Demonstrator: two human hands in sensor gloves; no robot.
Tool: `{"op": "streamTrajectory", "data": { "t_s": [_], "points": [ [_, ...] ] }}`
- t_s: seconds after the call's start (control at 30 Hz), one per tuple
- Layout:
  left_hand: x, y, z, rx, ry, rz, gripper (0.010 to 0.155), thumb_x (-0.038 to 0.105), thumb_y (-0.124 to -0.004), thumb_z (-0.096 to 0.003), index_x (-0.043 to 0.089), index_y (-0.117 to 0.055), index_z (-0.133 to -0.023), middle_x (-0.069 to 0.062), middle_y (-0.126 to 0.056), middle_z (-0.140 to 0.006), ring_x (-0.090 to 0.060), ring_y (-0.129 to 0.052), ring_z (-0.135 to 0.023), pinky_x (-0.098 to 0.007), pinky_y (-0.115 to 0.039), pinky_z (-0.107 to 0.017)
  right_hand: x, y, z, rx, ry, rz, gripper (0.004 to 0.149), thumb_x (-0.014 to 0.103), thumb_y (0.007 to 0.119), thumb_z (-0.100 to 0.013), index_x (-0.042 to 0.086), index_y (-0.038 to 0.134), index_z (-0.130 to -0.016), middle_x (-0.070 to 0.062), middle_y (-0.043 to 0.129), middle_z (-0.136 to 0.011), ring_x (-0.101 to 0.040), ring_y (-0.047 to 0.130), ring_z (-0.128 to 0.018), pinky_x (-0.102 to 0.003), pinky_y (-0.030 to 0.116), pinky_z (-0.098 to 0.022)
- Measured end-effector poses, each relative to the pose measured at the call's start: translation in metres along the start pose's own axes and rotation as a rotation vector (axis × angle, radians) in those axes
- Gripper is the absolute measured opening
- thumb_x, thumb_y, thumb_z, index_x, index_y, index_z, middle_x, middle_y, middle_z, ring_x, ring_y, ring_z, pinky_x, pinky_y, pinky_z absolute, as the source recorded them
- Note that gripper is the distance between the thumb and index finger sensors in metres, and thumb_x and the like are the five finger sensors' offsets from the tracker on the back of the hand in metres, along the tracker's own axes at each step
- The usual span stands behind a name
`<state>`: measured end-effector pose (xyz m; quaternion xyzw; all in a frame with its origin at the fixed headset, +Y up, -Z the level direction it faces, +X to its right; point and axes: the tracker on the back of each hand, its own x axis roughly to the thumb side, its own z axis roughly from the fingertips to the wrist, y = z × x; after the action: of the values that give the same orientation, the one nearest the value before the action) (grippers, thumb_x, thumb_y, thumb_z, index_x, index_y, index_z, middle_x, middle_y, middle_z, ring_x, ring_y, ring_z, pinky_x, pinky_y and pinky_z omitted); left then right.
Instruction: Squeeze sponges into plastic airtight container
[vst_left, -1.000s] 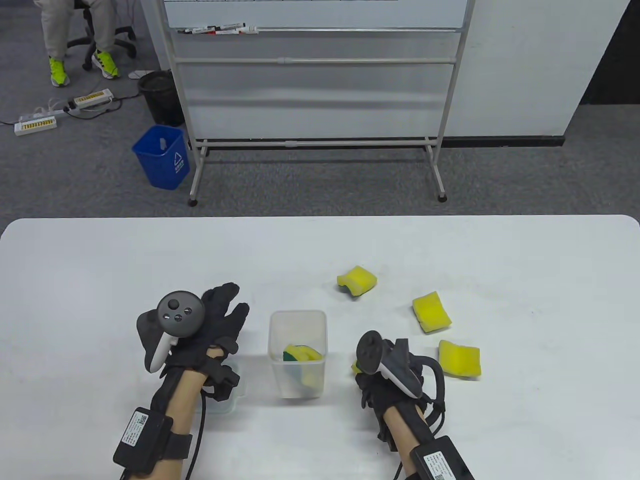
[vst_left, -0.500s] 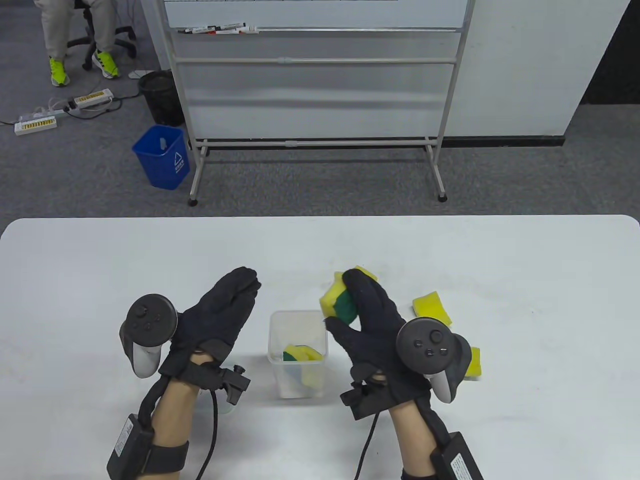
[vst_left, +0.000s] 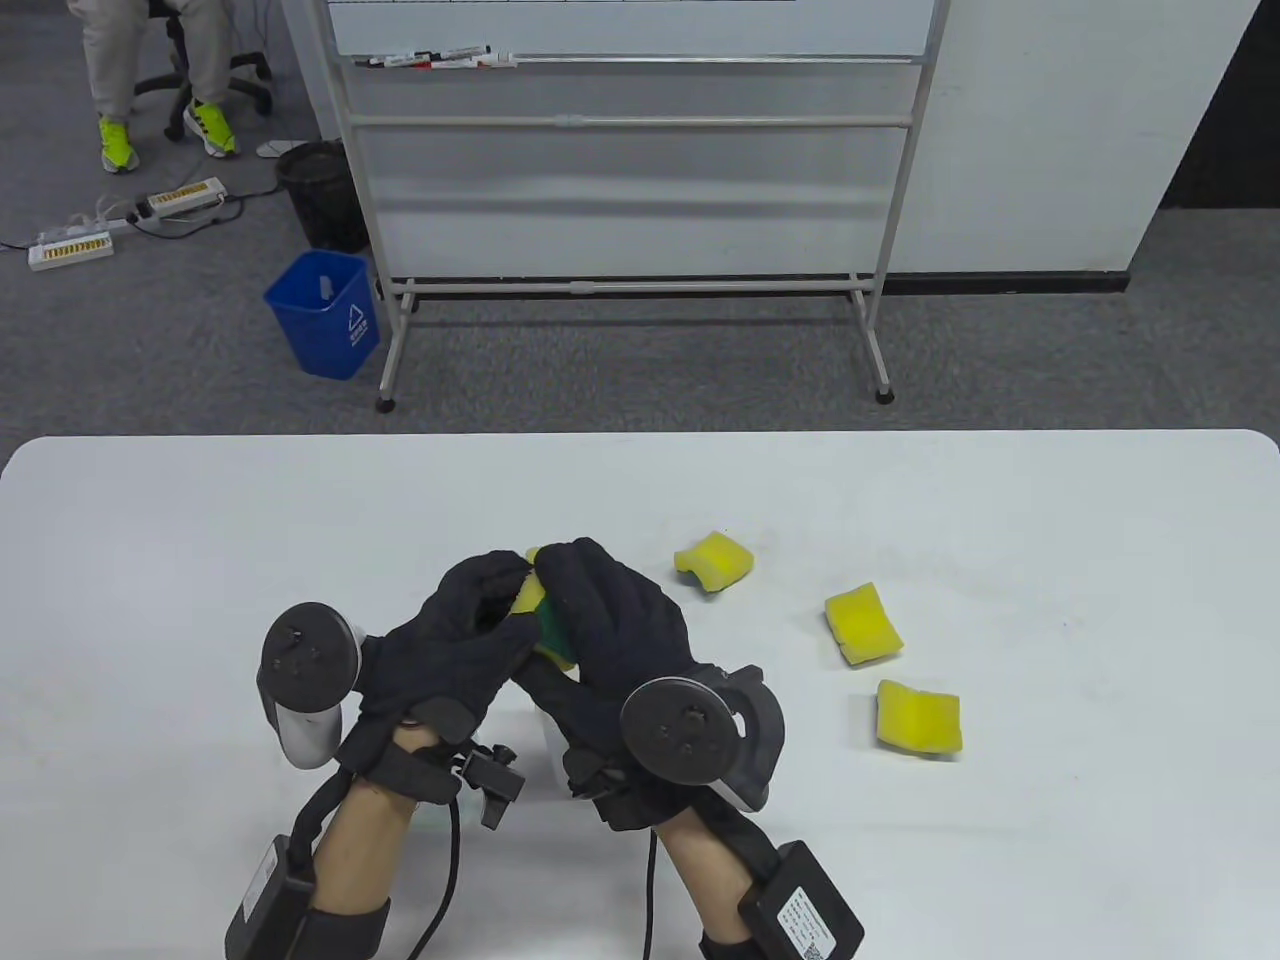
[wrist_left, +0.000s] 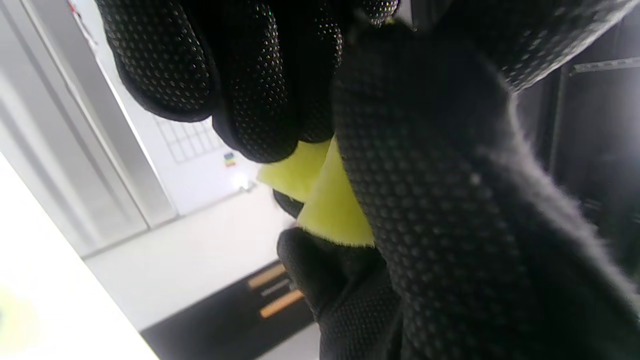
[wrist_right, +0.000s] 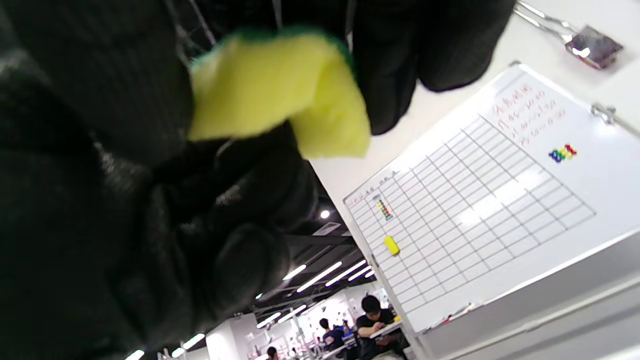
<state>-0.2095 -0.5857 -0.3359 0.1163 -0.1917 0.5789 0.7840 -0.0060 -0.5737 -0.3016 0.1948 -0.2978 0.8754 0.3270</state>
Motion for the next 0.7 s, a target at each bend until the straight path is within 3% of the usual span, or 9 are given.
{"op": "streamTrajectory", "data": {
  "t_s": [0.17, 0.43, 0.57, 0.7],
  "points": [
    [-0.013, 0.002, 0.001, 0.095, 0.042, 0.033, 0.055, 0.042, -0.085, -0.045, 0.016, -0.072, -0.092, -0.004, -0.098, -0.076, -0.021, -0.106, -0.061, -0.041, -0.092, -0.049, -0.002, 0.005, 0.001, 0.03, -0.006, -0.015, 0.089, 0.054, 0.092, -0.037, 0.027, 0.052, -0.111, -0.009, 0.067, -0.112, -0.039, 0.079, -0.096, -0.058, 0.064, -0.071],
    [-0.023, 0.004, -0.004, 0.031, 0.006, 0.217, 0.053, 0.039, -0.084, -0.0461, 0.017, -0.071, -0.093, -0.003, -0.099, -0.075, -0.019, -0.107, -0.06, -0.04, -0.093, -0.049, -0.022, 0.002, -0.003, 0.056, 0.067, -0.22, 0.083, 0.053, 0.09, -0.039, 0.025, 0.056, -0.11, -0.007, 0.072, -0.11, -0.037, 0.082, -0.094, -0.058, 0.065, -0.07],
    [-0.025, 0.0, -0.005, 0.012, -0.027, 0.283, 0.054, 0.038, -0.084, -0.0466, 0.016, -0.07, -0.094, -0.004, -0.099, -0.074, -0.019, -0.106, -0.061, -0.041, -0.092, -0.051, -0.027, 0.001, -0.003, 0.041, 0.092, -0.278, 0.076, 0.049, 0.091, -0.04, 0.022, 0.065, -0.105, -0.006, 0.088, -0.094, -0.03, 0.095, -0.08, -0.057, 0.069, -0.067],
    [-0.021, -0.002, -0.003, 0.028, -0.012, 0.195, 0.058, 0.042, -0.083, -0.0477, 0.017, -0.068, -0.097, -0.005, -0.098, -0.075, -0.022, -0.104, -0.063, -0.043, -0.089, -0.052, -0.03, -0.001, -0.004, 0.019, 0.128, -0.231, 0.068, 0.044, 0.094, -0.038, 0.017, 0.075, -0.098, -0.005, 0.096, -0.081, -0.025, 0.101, -0.066, -0.055, 0.073, -0.065]
  ]
}}
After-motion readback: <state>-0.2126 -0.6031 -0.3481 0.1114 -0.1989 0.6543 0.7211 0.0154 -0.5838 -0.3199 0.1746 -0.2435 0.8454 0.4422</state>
